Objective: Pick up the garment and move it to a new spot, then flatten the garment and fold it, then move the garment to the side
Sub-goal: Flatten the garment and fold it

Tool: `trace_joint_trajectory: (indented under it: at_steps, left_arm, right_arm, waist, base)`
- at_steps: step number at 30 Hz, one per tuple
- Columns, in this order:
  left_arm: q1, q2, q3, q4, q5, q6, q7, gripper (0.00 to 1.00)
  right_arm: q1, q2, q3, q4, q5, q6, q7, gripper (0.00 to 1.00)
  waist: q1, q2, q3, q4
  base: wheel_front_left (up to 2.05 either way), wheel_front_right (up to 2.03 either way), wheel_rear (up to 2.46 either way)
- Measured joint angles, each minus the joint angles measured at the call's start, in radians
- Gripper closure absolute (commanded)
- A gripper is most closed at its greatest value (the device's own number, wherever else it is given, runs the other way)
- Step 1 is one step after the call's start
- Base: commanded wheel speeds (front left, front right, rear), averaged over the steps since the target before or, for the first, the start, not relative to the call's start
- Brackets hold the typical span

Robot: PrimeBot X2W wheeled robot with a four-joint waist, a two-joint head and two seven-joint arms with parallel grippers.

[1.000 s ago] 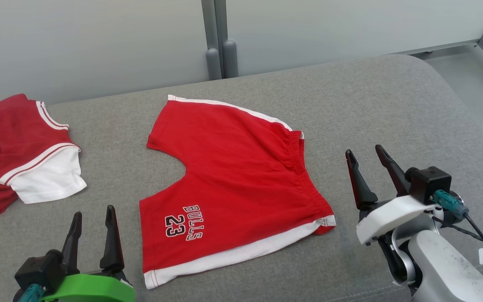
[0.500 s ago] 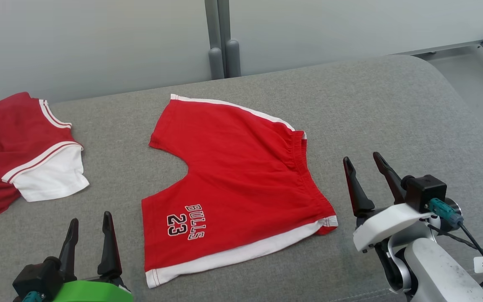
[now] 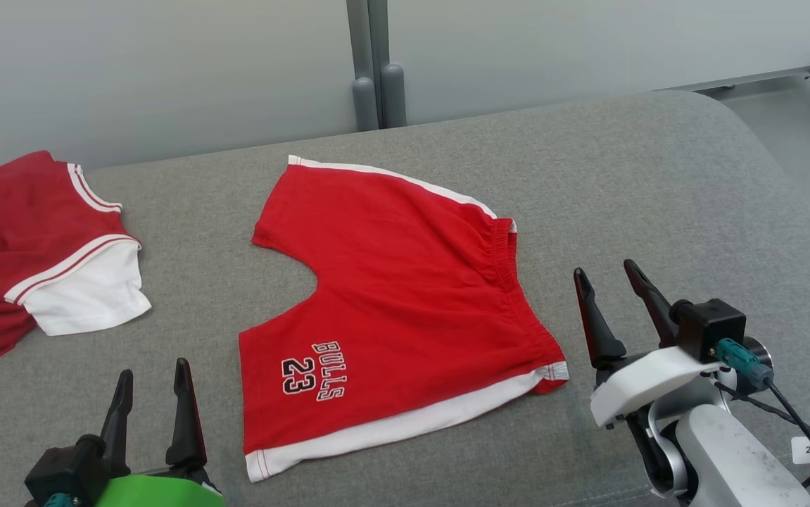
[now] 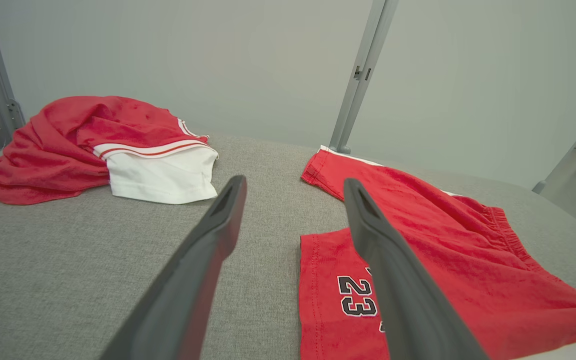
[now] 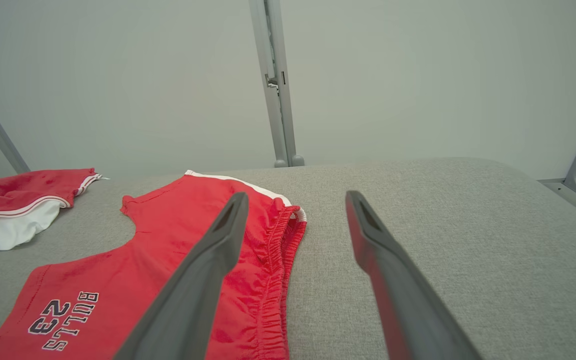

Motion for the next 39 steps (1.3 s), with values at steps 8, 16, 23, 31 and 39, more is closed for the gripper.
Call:
trace_joint_trajectory:
  at_steps: [8, 16, 23, 31, 39]
  left_arm:
    - [0.001, -0.010, 0.002, 0.005, 0.003, -0.001, 0.000, 0.00]
    - [0.051, -0.010, -0.042, 0.072, 0.003, -0.028, 0.006, 0.00]
    - [0.084, 0.011, -0.099, 0.155, 0.001, -0.081, 0.067, 0.00]
    - [0.081, 0.010, -0.130, 0.227, -0.008, -0.120, 0.092, 0.00]
    - [0.037, 0.008, -0.124, 0.284, -0.021, -0.132, 0.083, 0.00]
  right_arm:
    - [0.000, 0.004, -0.011, 0.004, -0.008, 0.008, 0.000, 0.00]
    - [0.026, -0.003, -0.027, 0.030, -0.015, 0.017, 0.000, 0.00]
    - [0.026, -0.003, -0.034, 0.044, -0.016, 0.030, 0.000, 0.00]
    - [0.026, -0.001, -0.035, 0.052, -0.028, 0.050, 0.000, 0.00]
    - [0.023, 0.000, -0.033, 0.063, -0.043, 0.071, 0.000, 0.00]
  waist:
    - [0.0000, 0.0000, 0.003, 0.003]
    - [0.0000, 0.0000, 0.016, 0.006]
    - [0.0000, 0.0000, 0.030, 0.009]
    - [0.0000, 0.0000, 0.038, 0.006]
    - [0.0000, 0.0000, 0.050, -0.024]
  base:
    - [0.00, 0.00, 0.00]
    - [0.00, 0.00, 0.00]
    - [0.00, 0.00, 0.00]
    - [0.00, 0.00, 0.00]
    - [0.00, 0.00, 0.00]
